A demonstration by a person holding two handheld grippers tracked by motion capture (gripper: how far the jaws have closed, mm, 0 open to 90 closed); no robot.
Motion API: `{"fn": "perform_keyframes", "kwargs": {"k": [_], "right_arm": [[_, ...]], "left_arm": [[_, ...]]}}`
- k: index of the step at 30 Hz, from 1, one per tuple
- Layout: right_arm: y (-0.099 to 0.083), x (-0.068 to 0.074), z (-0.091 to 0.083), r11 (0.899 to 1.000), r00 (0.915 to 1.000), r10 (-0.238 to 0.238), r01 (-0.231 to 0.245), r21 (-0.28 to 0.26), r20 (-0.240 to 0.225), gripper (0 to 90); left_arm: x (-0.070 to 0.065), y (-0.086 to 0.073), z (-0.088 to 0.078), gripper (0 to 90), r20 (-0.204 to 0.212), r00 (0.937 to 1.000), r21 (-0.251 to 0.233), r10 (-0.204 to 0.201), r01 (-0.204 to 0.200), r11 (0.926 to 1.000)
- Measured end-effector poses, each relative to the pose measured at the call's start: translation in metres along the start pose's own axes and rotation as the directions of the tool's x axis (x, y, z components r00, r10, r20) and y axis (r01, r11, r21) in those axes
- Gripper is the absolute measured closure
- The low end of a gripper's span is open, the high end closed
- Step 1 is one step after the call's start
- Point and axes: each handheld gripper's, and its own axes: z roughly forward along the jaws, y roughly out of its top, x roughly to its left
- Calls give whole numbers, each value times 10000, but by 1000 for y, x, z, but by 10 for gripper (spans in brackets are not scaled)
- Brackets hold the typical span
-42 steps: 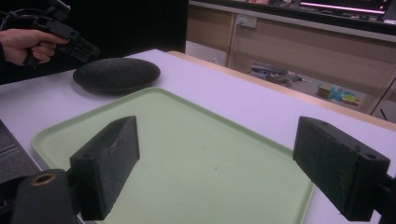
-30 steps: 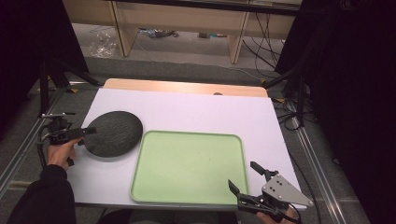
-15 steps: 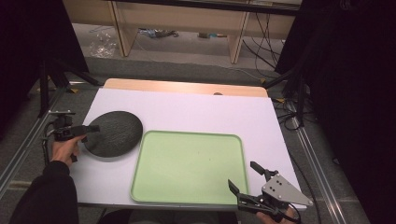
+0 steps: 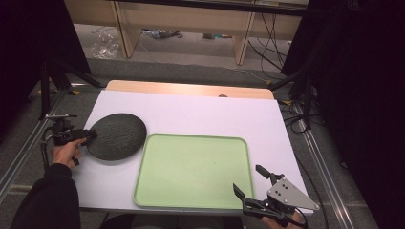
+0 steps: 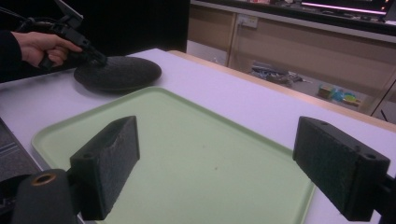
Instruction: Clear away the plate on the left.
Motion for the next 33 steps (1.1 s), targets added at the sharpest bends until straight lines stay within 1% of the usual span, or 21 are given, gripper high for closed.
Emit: {"fn": "perform_keyframes", "kwargs": {"k": [1,3,5,7,8,10,11,12,14,15,16,17,18,19,22,24,28,29,31,32,33], "right_arm": [[0,-1,0,9999,9999,-139,140,-89,67,154],[0,0,0,10000,10000,-48,48,-13,10,154],[0,-1,0,10000,10000,-86,87,-47,21,154],[0,-1,0,9999,9999,-134,134,-63,33,154],[0,-1,0,10000,10000,-89,89,-31,16,154],[0,-1,0,9998,9999,-156,156,-90,43,154],[0,-1,0,9999,9999,-144,144,-80,47,154],[0,-1,0,9998,9998,-174,174,-100,39,154],[0,-1,0,9998,9998,-192,193,-98,48,154],[0,-1,0,9998,9999,-158,158,-76,14,154],[0,-1,0,9998,9998,-185,185,-74,29,154],[0,-1,0,9998,9998,-182,182,-80,18,154],[0,-1,0,9998,9998,-194,194,-66,13,154],[0,0,0,9998,9998,-195,195,-72,32,154],[0,-1,-1,9998,9998,-189,189,-83,30,154],[0,-1,0,9998,9998,-177,178,-51,27,154],[0,-1,-1,9998,9998,-194,195,-49,34,154],[0,-1,0,9999,9999,-105,105,9,0,154],[0,-1,0,9999,9999,-157,158,-63,26,154],[0,-1,0,9999,9999,-157,158,-63,26,154],[0,-1,0,9998,9999,-161,162,-71,24,154]], "left_arm": [[0,0,-1,701,368,9993,-150,-85,91,9998],[0,2,-6,740,739,9968,-519,-298,337,9981],[-1,3,-8,752,741,9971,-443,-183,216,9988],[1,3,-8,758,775,9965,-394,-303,335,9987],[1,3,-8,761,834,9961,-551,-278,325,9980],[0,4,-10,768,821,9964,-525,-232,276,9982],[-2,5,-13,771,769,9969,-752,-150,208,9970],[-2,5,-13,778,769,9969,-752,-150,208,9970],[-2,9,-18,795,1112,9937,-957,-124,231,9951],[-4,10,-20,805,1174,9931,-1002,44,75,9949],[-8,12,-22,811,1152,9931,-1048,202,-80,9945],[-13,14,-24,824,1167,9930,-1169,197,-59,9931],[-13,14,-24,828,1167,9930,-1169,197,-59,9931],[-19,17,-26,828,1048,9926,-1214,607,-478,9915],[-26,20,-30,837,1095,9910,-1349,764,-613,9890],[-29,22,-34,839,735,9919,-1361,1032,-926,9864],[-28,26,-42,849,729,9927,-1659,956,-825,9827],[-32,28,-50,853,659,9918,-1757,1099,-969,9797],[-34,30,-52,859,679,9917,-1870,1088,-944,9778],[-37,30,-54,859,585,9900,-1902,1282,-1150,9750],[-42,31,-56,858,371,9860,-1919,1628,-1529,9694]]}}
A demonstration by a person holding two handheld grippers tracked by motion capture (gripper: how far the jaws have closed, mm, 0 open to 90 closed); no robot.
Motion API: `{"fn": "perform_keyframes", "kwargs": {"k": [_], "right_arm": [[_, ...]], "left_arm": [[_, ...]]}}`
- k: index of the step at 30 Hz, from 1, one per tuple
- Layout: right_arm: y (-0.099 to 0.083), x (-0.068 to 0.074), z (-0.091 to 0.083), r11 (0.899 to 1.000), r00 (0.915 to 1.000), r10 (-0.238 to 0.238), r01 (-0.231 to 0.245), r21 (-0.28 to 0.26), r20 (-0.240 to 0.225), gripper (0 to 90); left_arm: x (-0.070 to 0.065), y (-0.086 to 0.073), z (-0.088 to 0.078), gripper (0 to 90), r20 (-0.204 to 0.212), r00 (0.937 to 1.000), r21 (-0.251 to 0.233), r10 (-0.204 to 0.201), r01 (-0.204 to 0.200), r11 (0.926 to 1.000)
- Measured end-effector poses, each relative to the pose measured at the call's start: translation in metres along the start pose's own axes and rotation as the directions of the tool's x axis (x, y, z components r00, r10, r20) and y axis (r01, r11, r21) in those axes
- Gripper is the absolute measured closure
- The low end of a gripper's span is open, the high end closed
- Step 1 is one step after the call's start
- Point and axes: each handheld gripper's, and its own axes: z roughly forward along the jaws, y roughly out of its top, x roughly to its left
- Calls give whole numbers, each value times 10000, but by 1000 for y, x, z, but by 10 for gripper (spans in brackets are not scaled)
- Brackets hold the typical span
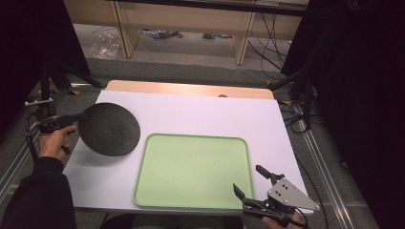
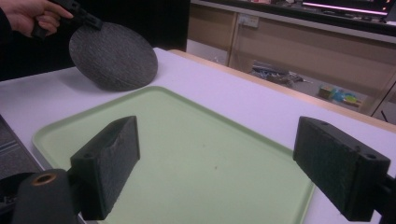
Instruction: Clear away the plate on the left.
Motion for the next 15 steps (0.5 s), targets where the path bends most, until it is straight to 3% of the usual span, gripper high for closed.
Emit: {"fn": "perform_keyframes", "kwargs": {"k": [2,3,4,5,7,10,12,13,14,15], "right_arm": [[0,0,0,10000,10000,-17,17,18,19,154],[0,0,0,10000,10000,-39,39,12,6,154],[0,0,0,10000,10000,-39,39,-41,5,154],[0,0,0,10000,10000,-49,49,19,-2,154],[0,0,1,10000,10000,-16,16,-38,45,154],[0,0,1,10000,10000,-71,71,3,-12,154],[0,0,1,10000,10000,4,-4,-7,0,154],[0,0,1,10000,10000,4,-4,-7,0,154],[0,1,1,9999,9999,100,-100,72,-81,154],[0,1,1,10000,10000,50,-50,41,-78,154]], "left_arm": [[-12,4,-2,857,-261,9987,76,449,-447,9990],[-12,4,-2,857,-261,9987,76,449,-447,9990],[-21,6,-4,857,-329,9957,66,871,-869,9962],[-21,6,-4,857,-329,9957,66,871,-869,9962],[-38,9,-6,855,-546,9839,51,1701,-1701,9854],[-53,11,-7,856,-602,9722,15,2262,-2265,9740],[-62,12,-8,854,-778,9595,122,2708,-2707,9626],[-62,12,-8,851,-778,9595,122,2708,-2707,9626],[-69,11,-8,846,-955,9461,180,3095,-3092,9508],[-75,10,-9,842,-1227,9275,302,3531,-3521,9355]]}}
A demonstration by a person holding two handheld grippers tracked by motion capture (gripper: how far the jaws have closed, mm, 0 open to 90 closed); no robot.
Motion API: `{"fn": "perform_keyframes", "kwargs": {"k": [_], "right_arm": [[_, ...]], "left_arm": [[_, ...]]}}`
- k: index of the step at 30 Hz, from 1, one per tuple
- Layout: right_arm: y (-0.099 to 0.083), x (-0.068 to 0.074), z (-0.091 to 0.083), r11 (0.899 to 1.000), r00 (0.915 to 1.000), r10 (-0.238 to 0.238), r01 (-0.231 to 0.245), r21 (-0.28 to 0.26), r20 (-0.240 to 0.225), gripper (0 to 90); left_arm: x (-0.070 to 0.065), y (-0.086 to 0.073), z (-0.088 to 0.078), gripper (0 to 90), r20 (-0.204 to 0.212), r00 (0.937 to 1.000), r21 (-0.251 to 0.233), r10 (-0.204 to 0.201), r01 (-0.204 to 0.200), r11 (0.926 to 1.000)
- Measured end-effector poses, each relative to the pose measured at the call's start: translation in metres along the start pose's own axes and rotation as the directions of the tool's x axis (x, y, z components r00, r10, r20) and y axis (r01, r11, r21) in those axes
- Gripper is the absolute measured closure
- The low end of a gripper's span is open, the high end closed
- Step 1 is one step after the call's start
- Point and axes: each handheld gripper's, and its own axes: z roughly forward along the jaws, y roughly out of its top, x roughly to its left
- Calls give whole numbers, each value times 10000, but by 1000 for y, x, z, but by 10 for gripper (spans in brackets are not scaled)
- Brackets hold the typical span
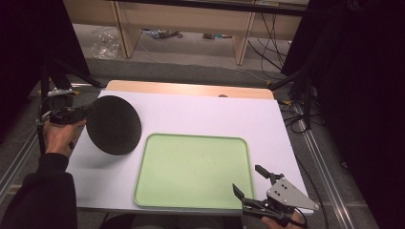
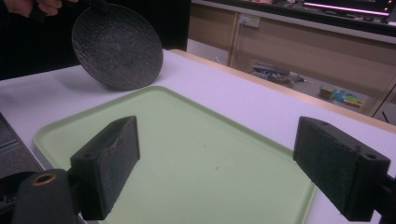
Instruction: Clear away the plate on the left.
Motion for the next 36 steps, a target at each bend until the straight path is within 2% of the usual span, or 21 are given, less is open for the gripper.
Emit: {"fn": "perform_keyframes", "kwargs": {"k": [1,3,4,6,7,8,10,11,13,14,15,16,17,19,22,26,29,30,31,34,36], "right_arm": [[0,-1,0,9999,10000,-82,83,-63,56,154],[1,-1,0,10000,10000,-86,86,-16,23,154],[1,-1,0,10000,10000,-97,97,-17,20,154],[0,0,1,9999,9999,-103,103,-71,56,154],[1,0,1,9999,9999,-128,128,7,-4,154],[1,-1,1,9999,9999,-118,118,-6,-12,154],[1,1,1,10000,10000,30,-30,48,-65,154],[1,1,2,10000,10000,-46,46,-6,-53,154],[1,0,2,9999,9998,-157,157,-9,-134,154],[1,0,2,9999,9998,-143,143,-22,-127,154],[1,1,2,10000,9997,-49,50,36,-235,154],[1,1,2,10000,9997,-49,50,36,-235,154],[1,2,3,10000,9996,-70,69,-54,-276,154],[2,1,3,10000,9996,-64,65,27,-261,154],[1,1,3,10000,9996,-89,89,7,-270,154],[1,1,3,10000,9997,-46,46,12,-260,154],[1,1,4,9999,9997,-94,92,-109,-241,154],[1,1,4,9999,9997,-94,92,-109,-241,154],[2,1,3,9997,9996,-225,226,98,-149,154],[2,1,4,9997,9996,-253,253,-3,-148,154],[2,1,3,9997,9997,-132,137,191,-228,154]], "left_arm": [[-3,1,-1,834,-85,9998,44,193,-192,9998],[-6,2,-2,832,5,9997,-6,239,-239,9997],[-11,4,-3,831,-96,9988,96,474,-473,9988],[-13,3,-3,824,-210,9980,94,593,-591,9982],[-20,3,-3,818,-399,9946,105,959,-956,9954],[-20,3,-3,813,-399,9946,105,959,-956,9954],[-25,6,-5,811,29,9938,262,1113,-1114,9934],[-27,6,-4,808,-33,9909,334,1349,-1347,9903],[-30,6,-3,803,16,9912,310,1320,-1320,9908],[-31,6,-2,803,193,9855,916,1683,-1694,9813],[-33,3,2,796,250,9824,1166,1853,-1870,9754],[-33,3,2,775,250,9824,1166,1853,-1870,9754],[-36,1,5,773,329,9808,1313,1923,-1949,9720],[-36,1,7,773,270,9828,1387,1825,-1845,9730],[-34,1,8,751,298,9839,1628,1761,-1786,9704],[-29,1,7,741,314,9854,2160,1674,-1702,9614],[-26,1,8,737,443,9871,2325,1541,-1602,9593],[-25,2,6,737,498,9872,2560,1518,-1596,9534],[-21,2,5,737,724,9885,2681,1329,-1476,9520],[-19,1,5,741,766,9903,2723,1162,-1329,9530],[-19,1,5,739,718,9903,2789,1186,-1341,9509]]}}
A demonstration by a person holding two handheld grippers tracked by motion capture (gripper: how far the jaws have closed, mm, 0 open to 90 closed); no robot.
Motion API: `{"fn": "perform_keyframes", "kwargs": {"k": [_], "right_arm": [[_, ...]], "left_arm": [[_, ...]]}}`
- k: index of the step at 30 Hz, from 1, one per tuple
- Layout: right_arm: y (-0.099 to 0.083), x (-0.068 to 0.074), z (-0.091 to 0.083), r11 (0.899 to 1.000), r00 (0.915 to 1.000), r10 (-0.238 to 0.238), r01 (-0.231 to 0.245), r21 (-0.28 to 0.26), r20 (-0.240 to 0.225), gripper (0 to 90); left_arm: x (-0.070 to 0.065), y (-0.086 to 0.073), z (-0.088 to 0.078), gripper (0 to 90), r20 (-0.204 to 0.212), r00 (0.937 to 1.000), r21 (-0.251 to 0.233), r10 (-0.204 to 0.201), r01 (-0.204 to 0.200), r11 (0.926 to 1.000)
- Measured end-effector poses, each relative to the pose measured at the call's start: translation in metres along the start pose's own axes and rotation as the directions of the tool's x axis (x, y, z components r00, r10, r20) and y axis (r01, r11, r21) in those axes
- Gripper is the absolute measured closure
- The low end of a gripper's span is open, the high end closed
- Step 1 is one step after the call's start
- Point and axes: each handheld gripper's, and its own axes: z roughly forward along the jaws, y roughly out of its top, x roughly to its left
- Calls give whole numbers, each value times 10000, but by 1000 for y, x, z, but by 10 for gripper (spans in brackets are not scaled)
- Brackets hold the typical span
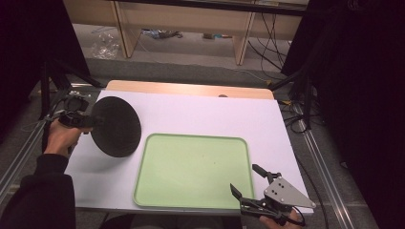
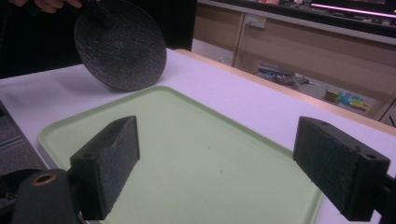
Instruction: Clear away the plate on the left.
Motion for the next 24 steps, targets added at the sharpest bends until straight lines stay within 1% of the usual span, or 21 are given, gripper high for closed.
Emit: {"fn": "perform_keyframes", "kwargs": {"k": [1,2,3,4,6,7,8,9,10,11,13,14,15,16,17,18,19,20,21,23,24], "right_arm": [[0,0,1,9999,10000,18,-17,-110,19,154],[0,0,2,9997,9999,-111,112,-195,66,154],[0,0,2,9996,9998,-164,165,-226,61,154],[0,0,2,9998,10000,-82,82,-161,22,154],[0,0,3,9998,9999,-107,107,-187,8,154],[0,0,4,9997,9999,-96,94,-244,-78,154],[0,1,4,9998,9999,-21,19,-174,-131,154],[0,1,4,9999,9998,14,-17,-164,-194,154],[0,1,4,9999,9998,14,-17,-164,-194,154],[0,0,4,9998,9998,-160,159,-149,-70,154],[1,0,4,9998,9997,-208,207,-64,-114,154],[1,0,4,9998,9997,-208,207,-64,-114,154],[0,0,6,9995,9995,-226,221,-213,-209,154],[1,0,5,9997,9996,-204,201,-133,-197,154],[1,0,5,9997,9996,-216,213,-134,-189,154],[1,0,5,9997,9996,-216,213,-134,-189,154],[1,1,5,9997,9995,-219,216,-129,-219,155],[1,1,5,9997,9995,-219,216,-129,-219,155],[1,0,5,9996,9993,-252,248,-145,-290,154],[0,1,5,9997,9994,-222,218,-138,-283,154],[0,1,5,9997,9994,-222,218,-138,-283,154]], "left_arm": [[1,0,-1,739,53,10000,47,-39,38,10000],[2,-1,-1,739,141,9999,22,-98,98,9999],[2,-2,0,739,149,9998,-112,-105,107,9999],[2,-2,0,739,148,9998,-145,-142,144,9998],[2,-2,0,737,145,9998,-41,-134,134,9999],[4,-2,-1,736,162,9999,206,-23,20,9998],[4,-2,-1,736,162,9999,206,-23,20,9998],[3,-4,1,735,155,9998,-131,-137,139,9998],[3,-4,1,731,155,9998,-131,-137,139,9998],[2,-4,1,725,138,9999,-167,60,-58,9998],[0,-4,0,711,130,9999,-180,102,-100,9998],[-2,-3,0,711,150,9998,-118,157,-156,9998],[-2,-4,1,684,427,9988,228,243,-253,9994],[-4,-4,5,679,976,9947,802,331,-410,9959],[-6,-5,6,637,807,9956,815,470,-536,9952],[-6,-5,6,679,807,9956,815,470,-536,9952],[-8,-4,6,705,460,9980,568,443,-469,9973],[-9,-3,7,705,645,9979,291,85,-104,9995],[-6,-1,7,753,1227,9923,95,-178,168,9998],[-9,0,5,760,1225,9925,96,-39,27,10000],[-9,0,5,764,1225,9925,96,-39,27,10000]]}}
